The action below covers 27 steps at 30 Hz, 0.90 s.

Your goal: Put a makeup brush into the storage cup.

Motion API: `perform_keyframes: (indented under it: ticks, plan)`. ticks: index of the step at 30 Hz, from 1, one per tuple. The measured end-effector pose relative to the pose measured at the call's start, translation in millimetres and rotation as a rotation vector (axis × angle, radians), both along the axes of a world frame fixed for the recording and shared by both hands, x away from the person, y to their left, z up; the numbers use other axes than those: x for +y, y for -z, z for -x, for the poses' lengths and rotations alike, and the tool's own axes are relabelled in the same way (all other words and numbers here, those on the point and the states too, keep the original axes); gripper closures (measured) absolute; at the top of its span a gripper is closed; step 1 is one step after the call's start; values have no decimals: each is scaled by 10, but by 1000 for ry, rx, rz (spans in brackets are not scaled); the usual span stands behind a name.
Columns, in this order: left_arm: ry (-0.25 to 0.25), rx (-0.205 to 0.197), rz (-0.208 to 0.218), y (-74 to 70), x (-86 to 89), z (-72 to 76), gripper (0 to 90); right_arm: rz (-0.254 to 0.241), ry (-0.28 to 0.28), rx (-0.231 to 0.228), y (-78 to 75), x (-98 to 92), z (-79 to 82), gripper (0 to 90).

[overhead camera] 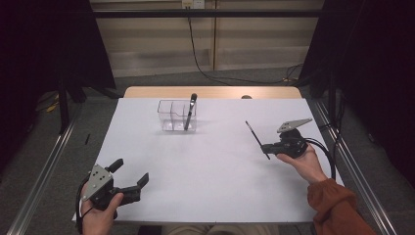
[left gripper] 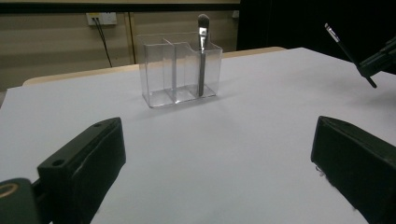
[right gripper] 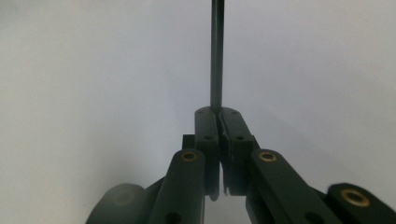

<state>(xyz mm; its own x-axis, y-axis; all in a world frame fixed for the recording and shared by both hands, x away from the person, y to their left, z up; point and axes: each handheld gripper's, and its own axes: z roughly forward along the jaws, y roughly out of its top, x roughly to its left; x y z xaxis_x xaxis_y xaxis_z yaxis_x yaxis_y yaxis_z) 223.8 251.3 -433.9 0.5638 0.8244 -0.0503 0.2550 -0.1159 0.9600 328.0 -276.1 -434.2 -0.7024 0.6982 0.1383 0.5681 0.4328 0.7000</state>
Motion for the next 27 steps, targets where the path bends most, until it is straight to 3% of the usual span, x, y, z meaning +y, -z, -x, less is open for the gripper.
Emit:
perform_keyframes:
  ticks: [1,4,6,9,18,27]
  plan:
    - [2,0,-1,-1,-1,0,32,-31,-3,-24,1,-4,16,867]
    - [3,-3,0,-2,-4,3,32,-68,-1,-25,44,-26,40,866]
    - [3,-2,-1,-3,-3,3,32,-73,7,-38,55,-41,63,867]
    - [3,-3,-2,-4,-3,3,32,-122,19,-70,33,-73,88,866]
    - [5,-9,7,-9,-5,10,32,-169,61,-139,10,-109,145,866]
    - [8,-3,0,-5,-13,5,32,-202,10,-172,-22,8,214,866]
